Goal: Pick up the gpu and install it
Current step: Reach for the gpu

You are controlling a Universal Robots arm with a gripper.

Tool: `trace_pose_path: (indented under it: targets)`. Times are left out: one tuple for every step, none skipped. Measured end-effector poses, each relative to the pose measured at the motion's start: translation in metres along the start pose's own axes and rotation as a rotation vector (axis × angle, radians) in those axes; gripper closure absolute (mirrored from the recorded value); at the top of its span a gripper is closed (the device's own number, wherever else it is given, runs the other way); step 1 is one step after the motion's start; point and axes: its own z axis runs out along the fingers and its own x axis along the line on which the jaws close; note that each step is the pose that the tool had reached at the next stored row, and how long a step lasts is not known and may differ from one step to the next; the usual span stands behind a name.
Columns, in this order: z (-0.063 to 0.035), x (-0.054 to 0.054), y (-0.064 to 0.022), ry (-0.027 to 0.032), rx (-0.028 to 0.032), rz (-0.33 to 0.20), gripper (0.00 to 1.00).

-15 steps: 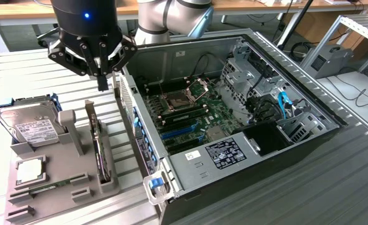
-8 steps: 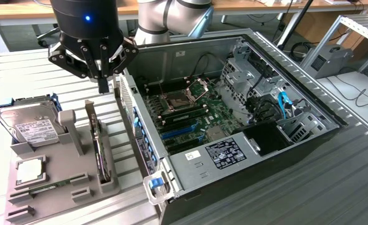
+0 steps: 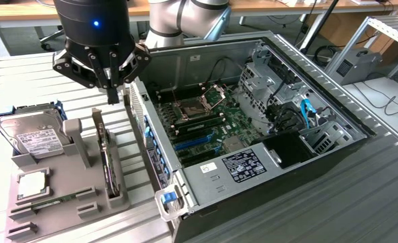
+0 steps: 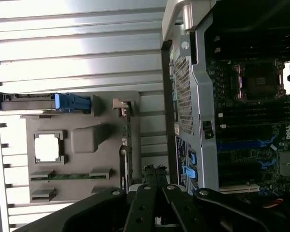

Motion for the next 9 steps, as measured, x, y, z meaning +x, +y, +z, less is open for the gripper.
trace_pose_path:
  targets:
    - [-0.0001, -0.0001, -0.001, 0.0, 0.0, 0.0, 0.89]
    - [-0.0001, -0.0001, -0.0018, 0.0001, 0.0001, 0.0, 0.89]
    - [-0.0001, -0.0002, -0.0027, 0.0001, 0.0001, 0.0, 0.89]
    - [-0.0002, -0.0003, -0.0037, 0.0001, 0.0001, 0.0, 0.89]
    - [-0.0002, -0.0004, -0.0052, 0.0001, 0.0001, 0.0, 0.89]
    - [-0.0002, -0.0005, -0.0067, 0.0001, 0.0001, 0.0, 0.89]
    - [-0.0002, -0.0006, -0.0079, 0.0, 0.0, 0.0, 0.89]
    - [-0.0003, -0.0007, -0.0089, 0.0, 0.0, 0.0, 0.89]
    - [-0.0003, -0.0007, -0.0099, 0.0, 0.0, 0.0, 0.89]
